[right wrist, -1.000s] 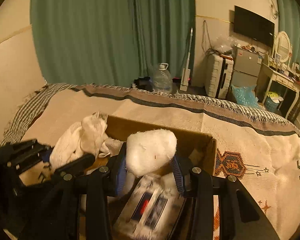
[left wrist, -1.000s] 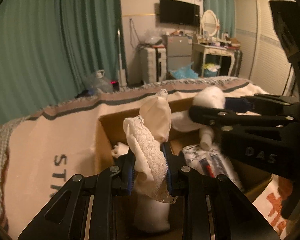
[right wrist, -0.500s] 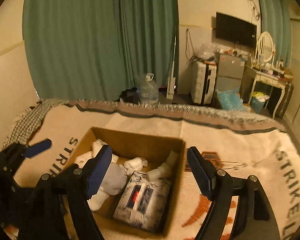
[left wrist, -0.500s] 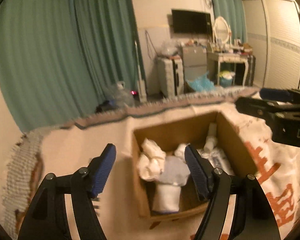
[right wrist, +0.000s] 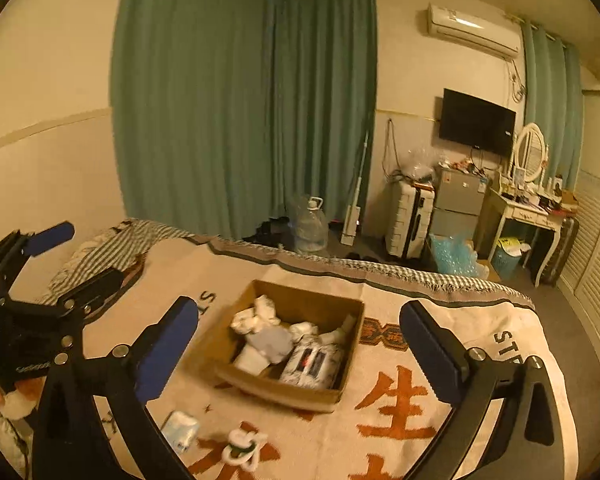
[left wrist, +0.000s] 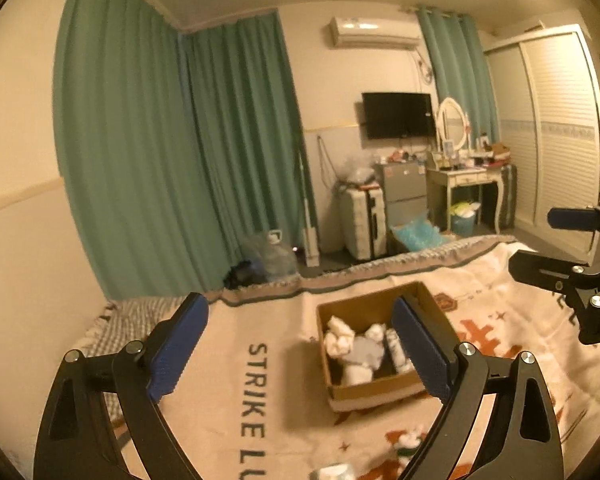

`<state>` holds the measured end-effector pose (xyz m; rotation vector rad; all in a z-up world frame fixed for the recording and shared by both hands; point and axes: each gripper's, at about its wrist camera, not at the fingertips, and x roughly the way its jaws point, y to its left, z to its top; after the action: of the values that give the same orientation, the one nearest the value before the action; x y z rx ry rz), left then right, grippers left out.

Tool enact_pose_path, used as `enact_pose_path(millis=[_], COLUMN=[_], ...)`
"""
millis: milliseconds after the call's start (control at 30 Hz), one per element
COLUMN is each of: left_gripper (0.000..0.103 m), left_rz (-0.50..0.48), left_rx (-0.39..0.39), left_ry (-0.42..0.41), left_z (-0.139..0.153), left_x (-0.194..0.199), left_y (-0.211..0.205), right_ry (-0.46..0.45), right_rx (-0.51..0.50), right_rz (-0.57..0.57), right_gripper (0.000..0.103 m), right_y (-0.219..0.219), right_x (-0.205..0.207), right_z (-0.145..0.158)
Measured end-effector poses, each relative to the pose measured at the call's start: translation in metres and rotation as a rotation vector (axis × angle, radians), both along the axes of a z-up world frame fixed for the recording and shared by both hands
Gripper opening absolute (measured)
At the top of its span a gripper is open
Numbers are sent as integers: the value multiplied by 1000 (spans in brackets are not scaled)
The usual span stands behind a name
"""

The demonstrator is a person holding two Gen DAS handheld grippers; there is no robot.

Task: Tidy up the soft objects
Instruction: 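Carry the lace sock and cotton puff into the cardboard box and release both, then grasp the blue tissue pack with the left tool while the right tool grasps the pipe-cleaner figure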

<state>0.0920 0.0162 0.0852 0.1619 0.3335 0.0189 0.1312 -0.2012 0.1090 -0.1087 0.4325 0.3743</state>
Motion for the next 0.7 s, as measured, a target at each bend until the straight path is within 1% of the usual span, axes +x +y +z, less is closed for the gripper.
enact_pose_path(millis=[67, 133, 167, 233, 300, 433, 467, 533, 567, 633, 700], left_gripper=[94, 94, 94, 94, 94, 94, 94, 94, 94, 94, 94], left_rz=[15, 26, 33, 69, 81, 122, 127, 130, 127, 122, 116], left_rx=[-2, -20, -31, -60, -72, -92, -92, -84, -81, -83, -111], left_ry=[22, 72, 91, 136, 174, 219, 232, 278, 301, 338, 382], left_z=[-12, -29, -34, -55, -75, -120, -130, -160, -172, -196, -217], left_x=[-4, -3, -5, -1, -1, 2, 3, 10, 12, 14, 16], left_y=[5, 11, 12, 19, 21, 23, 23, 20, 21, 21, 22], right_ry=[-3, 2, 8, 32, 68, 151, 168, 191, 224, 301, 334], right_rx=[-2, 13, 27, 44, 41, 50, 42, 9, 5, 2, -8], right_rz=[20, 34, 42, 40, 24, 28, 32, 36, 48, 68, 70], right_gripper=[101, 101, 101, 101, 101, 101, 101, 101, 99, 90, 89], right_y=[6, 10, 11, 11, 15, 20, 23, 28, 30, 32, 34], right_x=[-16, -26, -29, -29, -25, -10, -6, -1, 4, 13, 18], right_z=[-6, -18, -27, -49, -80, -130, -145, -173, -189, -220, -241])
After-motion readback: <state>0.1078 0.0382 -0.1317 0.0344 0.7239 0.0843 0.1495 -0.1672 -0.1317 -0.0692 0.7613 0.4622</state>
